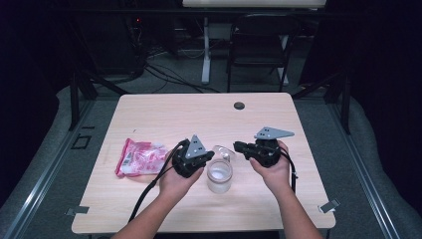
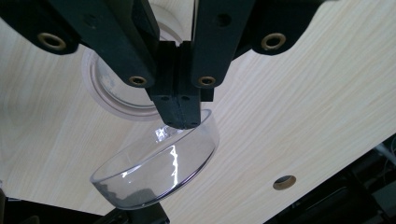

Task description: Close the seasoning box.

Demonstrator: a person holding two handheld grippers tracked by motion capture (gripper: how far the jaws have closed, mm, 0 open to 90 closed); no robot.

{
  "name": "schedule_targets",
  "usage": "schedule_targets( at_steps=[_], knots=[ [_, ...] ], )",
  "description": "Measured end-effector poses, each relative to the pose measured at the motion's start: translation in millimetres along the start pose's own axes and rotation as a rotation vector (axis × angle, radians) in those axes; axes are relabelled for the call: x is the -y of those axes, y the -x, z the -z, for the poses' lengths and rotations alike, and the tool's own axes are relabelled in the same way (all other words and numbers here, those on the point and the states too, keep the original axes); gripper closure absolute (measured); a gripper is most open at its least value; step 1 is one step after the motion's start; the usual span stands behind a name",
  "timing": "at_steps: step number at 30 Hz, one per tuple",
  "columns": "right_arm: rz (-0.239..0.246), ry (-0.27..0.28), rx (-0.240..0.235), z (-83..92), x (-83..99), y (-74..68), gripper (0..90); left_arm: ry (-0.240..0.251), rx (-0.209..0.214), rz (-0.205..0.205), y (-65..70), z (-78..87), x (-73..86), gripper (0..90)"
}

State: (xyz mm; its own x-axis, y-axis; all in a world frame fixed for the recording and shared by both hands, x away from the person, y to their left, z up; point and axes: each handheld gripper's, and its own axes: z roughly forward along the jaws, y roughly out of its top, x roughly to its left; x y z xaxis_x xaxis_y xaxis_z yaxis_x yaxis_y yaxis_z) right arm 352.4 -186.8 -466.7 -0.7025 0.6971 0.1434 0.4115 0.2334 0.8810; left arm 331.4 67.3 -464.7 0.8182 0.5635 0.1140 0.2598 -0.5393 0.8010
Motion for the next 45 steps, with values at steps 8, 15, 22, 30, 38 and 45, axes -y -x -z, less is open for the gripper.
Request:
schedule_targets(
  at_steps=[8, 15, 22, 30, 38, 45],
  knots=[
    [0.008, -0.004, -0.007, -0.7, -0.8, -2.8, 84.3, -0.006, 0.011, 0.018, 3.5, 1.2, 13.7, 89.6],
    [0.016, -0.004, -0.011, -2.3, -0.8, -5.8, 84.5, -0.014, 0.02, 0.035, 7.4, -0.2, 27.4, 89.7],
    [0.022, -0.013, -0.02, -4.8, -0.3, -7.8, 84.3, -0.028, 0.03, 0.041, 10.5, -2.1, 35.5, 89.6],
    [0.031, -0.017, -0.026, -7.5, 0.4, -10.3, 83.9, -0.043, 0.028, 0.03, 13.5, -3.0, 40.5, 89.6],
    [0.028, -0.016, -0.025, -7.0, 0.6, -9.3, 82.9, -0.063, 0.026, 0.023, 14.0, -1.8, 45.7, 89.7],
    [0.029, -0.015, -0.023, -6.4, 0.5, -9.4, 82.6, -0.071, 0.025, 0.034, 9.4, 0.7, 53.8, 88.8]
  ],
)
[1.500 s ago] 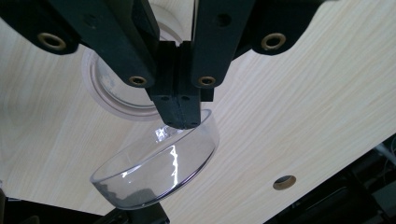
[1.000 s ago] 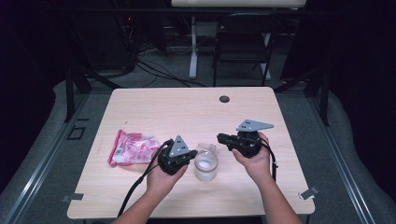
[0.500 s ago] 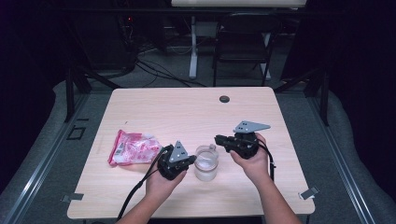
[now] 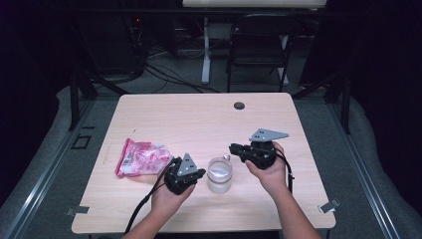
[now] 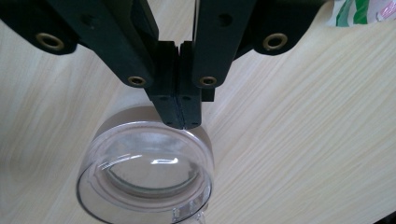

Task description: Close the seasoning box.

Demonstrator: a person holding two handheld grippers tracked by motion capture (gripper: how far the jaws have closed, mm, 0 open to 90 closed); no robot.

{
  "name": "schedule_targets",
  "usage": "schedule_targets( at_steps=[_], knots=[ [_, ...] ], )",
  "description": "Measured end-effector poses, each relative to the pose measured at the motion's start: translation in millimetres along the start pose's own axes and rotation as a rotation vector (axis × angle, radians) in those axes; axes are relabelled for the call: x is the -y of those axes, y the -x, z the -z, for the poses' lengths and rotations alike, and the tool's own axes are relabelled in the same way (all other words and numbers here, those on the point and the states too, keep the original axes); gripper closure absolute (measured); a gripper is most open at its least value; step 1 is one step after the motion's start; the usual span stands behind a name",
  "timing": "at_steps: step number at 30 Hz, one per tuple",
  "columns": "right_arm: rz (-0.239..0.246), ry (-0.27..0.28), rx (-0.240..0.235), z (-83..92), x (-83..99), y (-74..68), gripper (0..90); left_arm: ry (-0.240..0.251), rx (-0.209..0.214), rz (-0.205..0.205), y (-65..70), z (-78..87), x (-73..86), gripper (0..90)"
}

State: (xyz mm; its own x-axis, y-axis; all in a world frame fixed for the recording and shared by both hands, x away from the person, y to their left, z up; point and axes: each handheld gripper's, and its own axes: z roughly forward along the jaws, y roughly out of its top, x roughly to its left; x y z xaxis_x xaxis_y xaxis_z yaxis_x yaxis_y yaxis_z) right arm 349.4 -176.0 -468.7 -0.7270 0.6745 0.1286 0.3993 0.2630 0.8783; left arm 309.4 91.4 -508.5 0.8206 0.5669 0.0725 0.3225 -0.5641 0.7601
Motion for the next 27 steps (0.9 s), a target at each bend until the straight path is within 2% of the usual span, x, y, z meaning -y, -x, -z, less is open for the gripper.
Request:
schedule_targets(
  at_steps=[6, 16, 27],
  knots=[
    [0.001, -0.001, 0.001, -1.2, 0.4, -0.3, 81.8, -0.002, -0.013, 0.003, -3.8, 6.1, 3.1, 85.5],
    [0.002, 0.0, 0.002, -0.2, 0.0, -0.2, 79.7, 0.022, -0.041, 0.022, -14.9, 21.0, 6.6, 72.0],
    [0.003, 0.014, 0.001, 1.7, -1.4, -0.6, 75.0, 0.046, -0.117, 0.067, -33.1, 41.7, 17.3, 55.5]
  ],
)
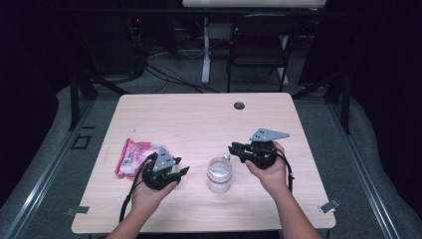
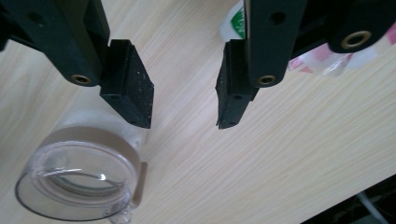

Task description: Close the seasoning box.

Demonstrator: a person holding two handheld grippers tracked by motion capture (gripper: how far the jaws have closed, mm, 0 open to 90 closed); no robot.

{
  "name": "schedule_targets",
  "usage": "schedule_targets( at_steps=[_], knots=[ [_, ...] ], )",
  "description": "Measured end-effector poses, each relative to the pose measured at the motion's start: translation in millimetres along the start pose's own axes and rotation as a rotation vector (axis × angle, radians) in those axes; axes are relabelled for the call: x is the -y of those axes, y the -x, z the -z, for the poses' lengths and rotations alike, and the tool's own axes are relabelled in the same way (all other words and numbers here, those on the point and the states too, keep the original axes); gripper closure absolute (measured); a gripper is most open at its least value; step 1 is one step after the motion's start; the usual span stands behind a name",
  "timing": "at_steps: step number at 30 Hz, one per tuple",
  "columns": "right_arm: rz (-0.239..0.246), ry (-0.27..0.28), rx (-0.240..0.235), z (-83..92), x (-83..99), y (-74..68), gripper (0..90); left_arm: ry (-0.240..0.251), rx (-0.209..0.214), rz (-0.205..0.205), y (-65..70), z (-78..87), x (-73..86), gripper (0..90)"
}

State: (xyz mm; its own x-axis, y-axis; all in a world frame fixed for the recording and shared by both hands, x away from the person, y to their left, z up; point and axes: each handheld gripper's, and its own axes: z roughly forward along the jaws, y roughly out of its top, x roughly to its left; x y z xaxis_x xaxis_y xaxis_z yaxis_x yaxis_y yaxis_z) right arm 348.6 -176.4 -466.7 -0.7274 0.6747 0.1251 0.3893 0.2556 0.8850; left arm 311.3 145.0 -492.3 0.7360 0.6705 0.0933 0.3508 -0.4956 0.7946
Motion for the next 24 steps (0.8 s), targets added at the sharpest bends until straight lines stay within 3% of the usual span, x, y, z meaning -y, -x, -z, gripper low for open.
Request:
schedule_targets(
  at_steps=[5, 15, 18, 24],
  knots=[
    [-0.006, 0.003, 0.0, 0.5, 0.1, 0.8, 72.9, 0.003, -0.033, 0.01, -9.6, 7.9, 7.1, 50.4],
    [-0.011, -0.001, 0.01, -0.1, 1.7, 3.4, 69.4, -0.005, -0.084, 0.035, -25.4, 17.4, 34.0, 49.5],
    [-0.017, -0.008, 0.013, -0.2, 2.7, 5.1, 68.6, 0.011, -0.088, 0.065, -30.2, 18.2, 42.7, 49.4],
    [-0.024, -0.019, 0.027, -3.0, 6.1, 8.6, 65.6, 0.001, -0.086, 0.085, -35.5, 17.6, 53.7, 49.3]
  ],
)
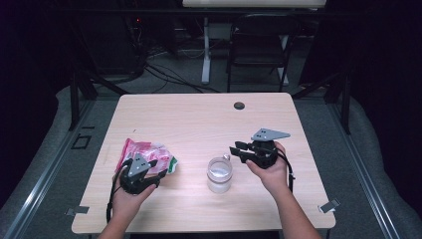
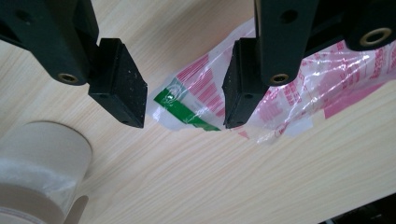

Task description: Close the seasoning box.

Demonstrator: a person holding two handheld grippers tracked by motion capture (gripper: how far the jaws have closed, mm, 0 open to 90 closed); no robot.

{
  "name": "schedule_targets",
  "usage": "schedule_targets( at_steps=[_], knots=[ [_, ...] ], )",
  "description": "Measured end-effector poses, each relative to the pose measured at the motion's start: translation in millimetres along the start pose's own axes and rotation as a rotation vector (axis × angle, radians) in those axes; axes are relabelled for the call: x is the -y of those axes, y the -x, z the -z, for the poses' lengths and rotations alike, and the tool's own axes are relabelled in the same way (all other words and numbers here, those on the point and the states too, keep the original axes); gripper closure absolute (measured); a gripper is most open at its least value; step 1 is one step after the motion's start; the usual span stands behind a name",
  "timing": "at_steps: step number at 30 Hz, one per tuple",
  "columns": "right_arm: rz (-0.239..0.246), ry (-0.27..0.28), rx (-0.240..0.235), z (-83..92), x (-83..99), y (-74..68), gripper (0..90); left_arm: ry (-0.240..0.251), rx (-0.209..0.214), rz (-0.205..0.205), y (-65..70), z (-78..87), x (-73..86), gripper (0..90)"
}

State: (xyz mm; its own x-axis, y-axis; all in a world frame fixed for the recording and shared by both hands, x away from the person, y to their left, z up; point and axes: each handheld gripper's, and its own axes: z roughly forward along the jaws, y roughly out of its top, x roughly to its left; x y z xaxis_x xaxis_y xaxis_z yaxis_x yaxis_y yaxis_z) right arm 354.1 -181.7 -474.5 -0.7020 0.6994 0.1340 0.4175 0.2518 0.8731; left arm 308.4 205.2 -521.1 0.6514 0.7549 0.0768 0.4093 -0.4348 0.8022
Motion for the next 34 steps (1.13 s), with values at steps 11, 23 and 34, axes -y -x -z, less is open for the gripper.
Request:
schedule_targets(
  at_steps=[11, 23, 34],
  knots=[
    [-0.026, -0.018, 0.042, -4.2, 7.1, 9.4, 60.9, -0.01, -0.003, 0.024, -2.2, -6.8, 8.7, 48.5],
    [-0.03, -0.054, 0.073, -9.4, 12.0, 13.1, 57.1, -0.028, -0.009, 0.01, -1.7, -11.2, 9.9, 47.2],
    [-0.033, -0.096, 0.118, -13.1, 19.2, 17.6, 52.9, 0.006, -0.021, 0.032, -6.3, -6.5, 7.6, 46.1]
  ],
)
